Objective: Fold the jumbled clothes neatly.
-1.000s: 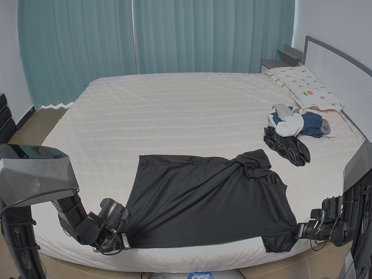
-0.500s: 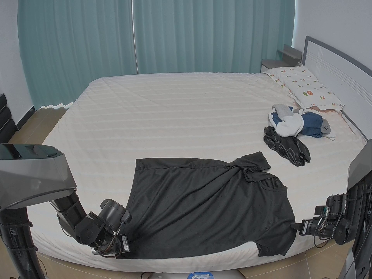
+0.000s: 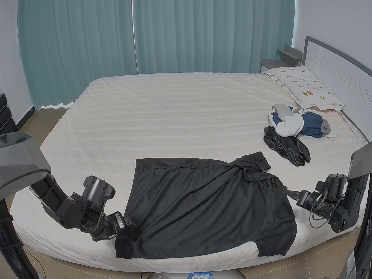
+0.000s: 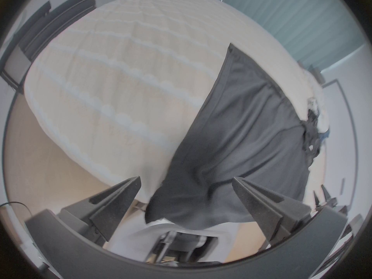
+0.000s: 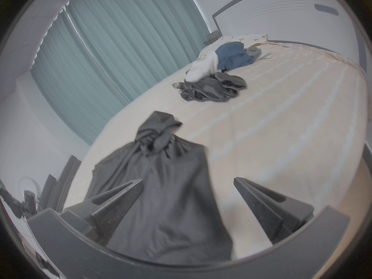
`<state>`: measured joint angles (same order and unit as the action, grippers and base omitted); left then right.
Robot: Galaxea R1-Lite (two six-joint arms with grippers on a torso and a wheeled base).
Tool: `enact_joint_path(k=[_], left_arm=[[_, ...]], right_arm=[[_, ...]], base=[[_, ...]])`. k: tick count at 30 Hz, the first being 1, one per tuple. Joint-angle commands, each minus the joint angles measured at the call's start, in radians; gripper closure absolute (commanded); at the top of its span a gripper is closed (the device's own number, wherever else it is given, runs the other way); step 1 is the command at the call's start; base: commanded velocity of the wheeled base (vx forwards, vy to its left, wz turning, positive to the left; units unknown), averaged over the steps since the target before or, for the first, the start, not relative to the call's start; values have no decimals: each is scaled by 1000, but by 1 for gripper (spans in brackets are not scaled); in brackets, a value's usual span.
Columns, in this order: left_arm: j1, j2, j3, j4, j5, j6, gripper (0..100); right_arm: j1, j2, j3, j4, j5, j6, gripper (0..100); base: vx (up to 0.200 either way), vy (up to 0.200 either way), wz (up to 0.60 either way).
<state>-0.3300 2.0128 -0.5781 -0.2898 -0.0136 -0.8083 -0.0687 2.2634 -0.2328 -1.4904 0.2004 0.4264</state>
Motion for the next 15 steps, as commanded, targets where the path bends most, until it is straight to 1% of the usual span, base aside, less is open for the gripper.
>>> enact_joint_path(k=[1, 3, 4, 5, 8, 12, 15], left_arm=[[68, -77, -32, -95, -120, -101, 0], [78, -69, -32, -158, -129, -149, 0], [78, -65, -32, -170, -131, -161, 0], [77, -42, -34, -207, -135, -193, 0], [77, 0, -48, -262, -135, -236, 0], [77, 29, -66, -285, -135, -287, 0], [78, 37, -66, -287, -135, -295, 0]], right_arm=[[159, -38, -293, 202, -101, 187, 0], [182, -19, -422, 328, -130, 247, 0], [187, -15, -447, 352, -134, 261, 0], [205, 2, -525, 429, -144, 307, 0], [237, 50, -655, 544, -161, 374, 0], [247, 120, -783, 654, -168, 384, 0], [245, 153, -873, 730, -167, 385, 0]], base=[[0, 0, 0], [0, 0, 0], [0, 0, 0], [0, 0, 0], [0, 0, 0], [0, 0, 0], [0, 0, 0]])
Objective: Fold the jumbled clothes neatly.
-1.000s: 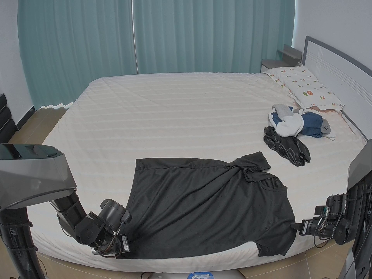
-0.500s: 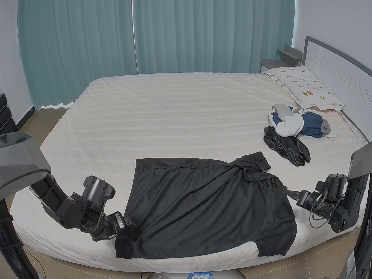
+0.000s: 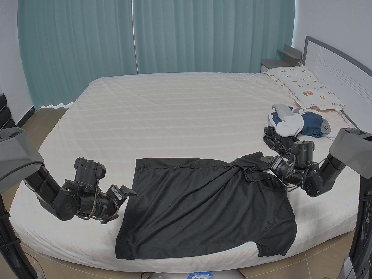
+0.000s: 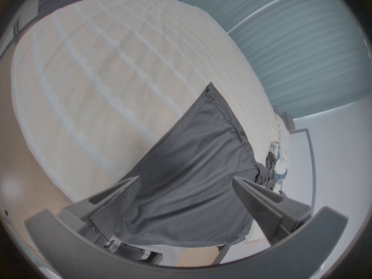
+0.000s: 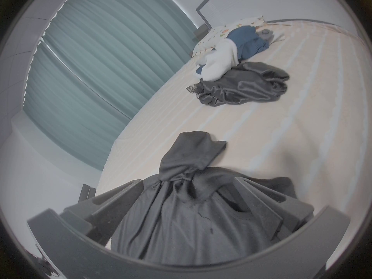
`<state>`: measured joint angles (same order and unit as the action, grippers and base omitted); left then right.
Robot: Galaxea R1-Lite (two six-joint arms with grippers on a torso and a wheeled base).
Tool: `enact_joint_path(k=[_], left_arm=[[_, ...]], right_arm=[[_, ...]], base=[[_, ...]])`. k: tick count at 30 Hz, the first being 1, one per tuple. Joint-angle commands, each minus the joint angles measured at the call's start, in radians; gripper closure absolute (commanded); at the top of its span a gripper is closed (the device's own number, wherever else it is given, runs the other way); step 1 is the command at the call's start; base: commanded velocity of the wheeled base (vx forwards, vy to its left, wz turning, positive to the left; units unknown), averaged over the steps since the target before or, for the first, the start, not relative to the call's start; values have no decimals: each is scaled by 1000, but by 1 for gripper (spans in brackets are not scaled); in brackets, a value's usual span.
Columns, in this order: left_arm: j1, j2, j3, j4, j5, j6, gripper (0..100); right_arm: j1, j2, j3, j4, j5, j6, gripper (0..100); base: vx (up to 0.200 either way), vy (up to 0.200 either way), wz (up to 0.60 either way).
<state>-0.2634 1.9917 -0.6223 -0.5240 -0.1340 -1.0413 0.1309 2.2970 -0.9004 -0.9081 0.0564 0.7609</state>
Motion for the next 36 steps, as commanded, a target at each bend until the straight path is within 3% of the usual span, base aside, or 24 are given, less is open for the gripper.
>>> enact_joint_path(k=[1, 12, 13, 20, 26, 36], left_arm=[[12, 58, -22, -53, -15, -62, 0], [23, 68, -17, -54, -15, -62, 0], [23, 68, -17, -54, -15, -62, 0], [24, 70, -16, -54, -15, -62, 0], [24, 70, -13, -54, -15, -63, 0], [24, 70, -8, -54, -16, -65, 0]], right_arm=[[44, 127, -229, 166, -23, 51, 0], [52, 266, -474, 322, -26, 51, 0], [52, 275, -497, 344, -26, 52, 100], [46, 291, -591, 359, -23, 60, 100], [42, 275, -617, 235, -12, 67, 100], [39, 383, -945, 216, -26, 66, 100]], base=[[0, 0, 0], [0, 0, 0], [0, 0, 0], [0, 0, 0], [0, 0, 0], [0, 0, 0]])
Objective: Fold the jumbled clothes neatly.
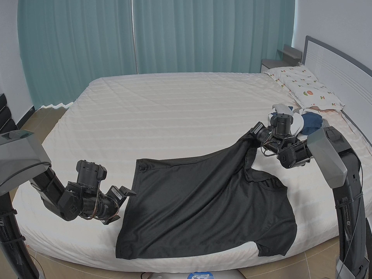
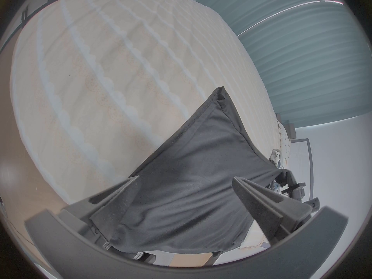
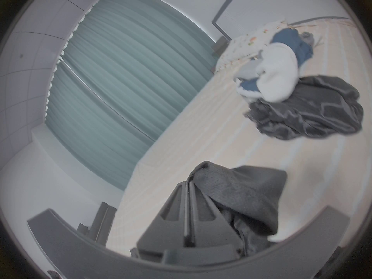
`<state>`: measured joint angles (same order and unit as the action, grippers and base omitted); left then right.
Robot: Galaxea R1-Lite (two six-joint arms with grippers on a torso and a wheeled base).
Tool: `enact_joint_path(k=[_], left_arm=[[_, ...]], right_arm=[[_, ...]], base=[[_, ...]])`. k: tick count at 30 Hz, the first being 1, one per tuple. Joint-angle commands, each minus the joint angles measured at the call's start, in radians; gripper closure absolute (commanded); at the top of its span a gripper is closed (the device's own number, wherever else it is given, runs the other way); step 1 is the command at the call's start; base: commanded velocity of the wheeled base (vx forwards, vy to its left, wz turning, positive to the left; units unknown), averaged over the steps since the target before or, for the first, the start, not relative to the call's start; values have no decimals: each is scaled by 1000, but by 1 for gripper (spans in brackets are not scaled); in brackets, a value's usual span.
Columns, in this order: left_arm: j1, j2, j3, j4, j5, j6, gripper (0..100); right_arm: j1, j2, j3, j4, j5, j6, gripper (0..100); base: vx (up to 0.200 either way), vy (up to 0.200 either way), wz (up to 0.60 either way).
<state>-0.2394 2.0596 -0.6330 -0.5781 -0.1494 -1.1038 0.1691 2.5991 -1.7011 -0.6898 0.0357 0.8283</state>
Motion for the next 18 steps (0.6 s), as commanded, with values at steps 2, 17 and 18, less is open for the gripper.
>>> enact_joint_path(k=[2, 17, 18], left_arm=[[0, 4, 3, 0, -1, -2, 0], [0, 4, 3, -2, 1, -2, 0], [0, 5, 3, -2, 1, -2, 0]], right_arm=[[7, 98, -160, -4, -2, -3, 0], [-10, 22, 60, -25, 53, -87, 0], [-14, 2, 107, -24, 76, -104, 0]], base=[[0, 0, 0], [0, 0, 0], [0, 0, 0]])
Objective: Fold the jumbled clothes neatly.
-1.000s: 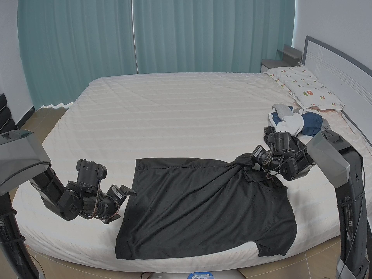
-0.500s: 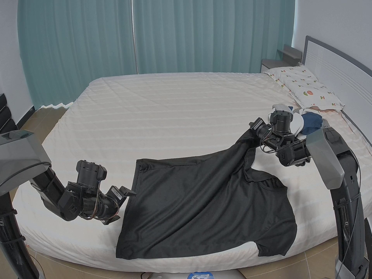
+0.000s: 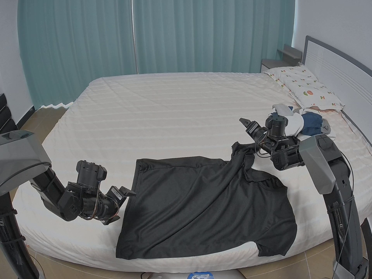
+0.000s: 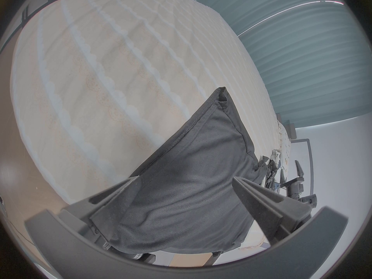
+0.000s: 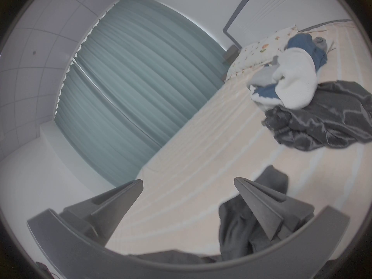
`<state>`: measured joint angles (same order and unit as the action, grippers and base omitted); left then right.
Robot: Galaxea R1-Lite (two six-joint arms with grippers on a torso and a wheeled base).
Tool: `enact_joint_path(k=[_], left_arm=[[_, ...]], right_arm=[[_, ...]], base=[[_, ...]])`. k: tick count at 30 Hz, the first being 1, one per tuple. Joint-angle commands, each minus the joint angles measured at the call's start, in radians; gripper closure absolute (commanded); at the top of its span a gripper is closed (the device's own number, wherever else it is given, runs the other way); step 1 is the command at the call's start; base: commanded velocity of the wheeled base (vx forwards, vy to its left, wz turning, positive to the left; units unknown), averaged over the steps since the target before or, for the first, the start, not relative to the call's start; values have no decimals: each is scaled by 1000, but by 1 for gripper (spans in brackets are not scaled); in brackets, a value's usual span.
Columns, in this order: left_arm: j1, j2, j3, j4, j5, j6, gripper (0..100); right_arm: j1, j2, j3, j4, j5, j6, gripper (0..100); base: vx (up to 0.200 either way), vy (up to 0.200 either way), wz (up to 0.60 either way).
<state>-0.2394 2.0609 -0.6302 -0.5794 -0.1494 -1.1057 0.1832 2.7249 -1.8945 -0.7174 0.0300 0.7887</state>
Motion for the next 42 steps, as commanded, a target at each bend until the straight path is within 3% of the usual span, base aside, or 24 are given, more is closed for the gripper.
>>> enact_joint_path(k=[1, 8, 18, 19, 28, 36, 42], left_arm=[[0, 5, 0, 0, 1, 0, 0], [-1, 5, 0, 0, 1, 1, 0], [-1, 5, 0, 0, 1, 1, 0], [0, 5, 0, -2, -1, 1, 0], [-1, 5, 0, 0, 1, 1, 0], [-1, 5, 0, 0, -1, 1, 0], [0, 5, 0, -2, 1, 1, 0]], right_arm=[[-31, -136, 327, 7, 93, -68, 0], [-34, -140, 440, 16, 107, -97, 0], [-31, -99, 434, 19, 107, -117, 0], [-31, -93, 433, 19, 107, -117, 100], [-44, -63, 411, 23, 94, -115, 100], [-111, -63, 256, 18, 37, -106, 100], [-133, -50, 190, 23, 39, -117, 100]], base=[[0, 0, 0], [0, 0, 0], [0, 0, 0], [0, 0, 0], [0, 0, 0], [0, 0, 0], [0, 0, 0]])
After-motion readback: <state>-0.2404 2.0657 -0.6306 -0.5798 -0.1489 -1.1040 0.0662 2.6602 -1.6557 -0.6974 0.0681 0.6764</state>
